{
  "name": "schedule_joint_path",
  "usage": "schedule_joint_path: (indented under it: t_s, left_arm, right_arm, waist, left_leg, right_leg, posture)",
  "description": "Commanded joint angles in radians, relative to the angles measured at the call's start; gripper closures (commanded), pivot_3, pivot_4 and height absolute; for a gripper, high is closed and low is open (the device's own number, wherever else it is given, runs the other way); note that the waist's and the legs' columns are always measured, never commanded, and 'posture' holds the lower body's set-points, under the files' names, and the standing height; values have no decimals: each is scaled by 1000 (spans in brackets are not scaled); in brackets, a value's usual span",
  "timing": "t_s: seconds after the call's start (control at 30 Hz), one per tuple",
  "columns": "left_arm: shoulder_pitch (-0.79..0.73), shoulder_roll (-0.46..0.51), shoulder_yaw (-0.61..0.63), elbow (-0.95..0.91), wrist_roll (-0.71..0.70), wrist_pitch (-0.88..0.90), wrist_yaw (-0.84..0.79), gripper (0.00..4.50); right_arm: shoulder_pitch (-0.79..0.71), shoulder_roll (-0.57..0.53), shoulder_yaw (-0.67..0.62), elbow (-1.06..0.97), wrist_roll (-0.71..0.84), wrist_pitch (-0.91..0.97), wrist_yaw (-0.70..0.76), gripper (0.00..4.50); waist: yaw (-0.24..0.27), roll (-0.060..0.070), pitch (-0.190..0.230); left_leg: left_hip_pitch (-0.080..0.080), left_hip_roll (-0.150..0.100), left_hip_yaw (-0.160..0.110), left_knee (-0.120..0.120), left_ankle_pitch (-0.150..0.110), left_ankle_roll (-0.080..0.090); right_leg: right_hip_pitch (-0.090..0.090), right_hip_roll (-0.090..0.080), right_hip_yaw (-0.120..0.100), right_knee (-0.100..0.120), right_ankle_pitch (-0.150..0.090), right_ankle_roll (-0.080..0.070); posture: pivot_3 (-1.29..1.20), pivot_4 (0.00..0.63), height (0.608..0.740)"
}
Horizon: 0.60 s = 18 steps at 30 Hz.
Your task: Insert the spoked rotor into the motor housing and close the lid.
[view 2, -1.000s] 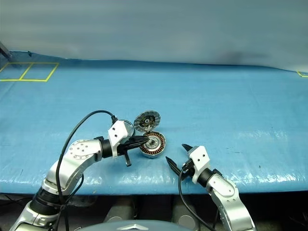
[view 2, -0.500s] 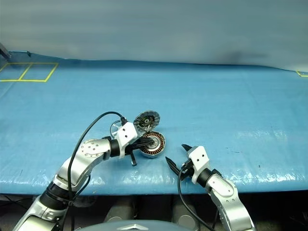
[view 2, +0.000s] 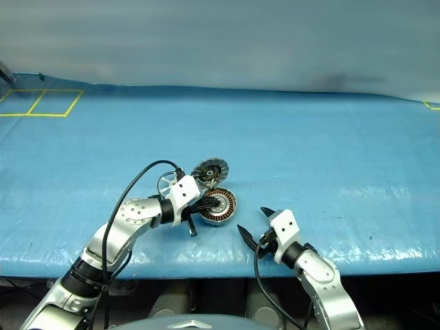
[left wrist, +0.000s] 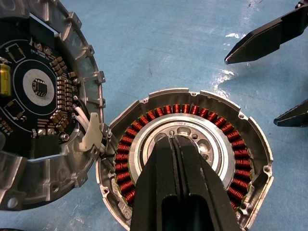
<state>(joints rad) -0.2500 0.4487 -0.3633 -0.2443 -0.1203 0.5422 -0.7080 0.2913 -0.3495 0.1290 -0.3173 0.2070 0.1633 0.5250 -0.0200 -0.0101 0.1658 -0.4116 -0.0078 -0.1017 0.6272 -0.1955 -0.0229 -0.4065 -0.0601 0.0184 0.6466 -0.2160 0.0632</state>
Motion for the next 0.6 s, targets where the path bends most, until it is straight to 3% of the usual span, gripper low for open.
schedule_joint_path:
  t_s: [0.03,0.6]
  left_arm:
    - [-14,-11,-2,-6,1,-4,-5,4464]
    - [-44,-31,-25,13,0,2,-30,4464]
  right_arm:
    - [-5,-2,-4,-20,6,-10,8,0]
    - [0,-3,-2,-25,4,-33,36,0]
  waist:
    - [0,0,0]
    - [0,0,0]
  left_leg:
    - [0,0,0,0,0,0]
    - [0,0,0,0,0,0]
  right_leg:
    - [0,0,0,0,0,0]
    - [0,0,0,0,0,0]
  posture:
    - [0,150,740]
    - [0,150,740]
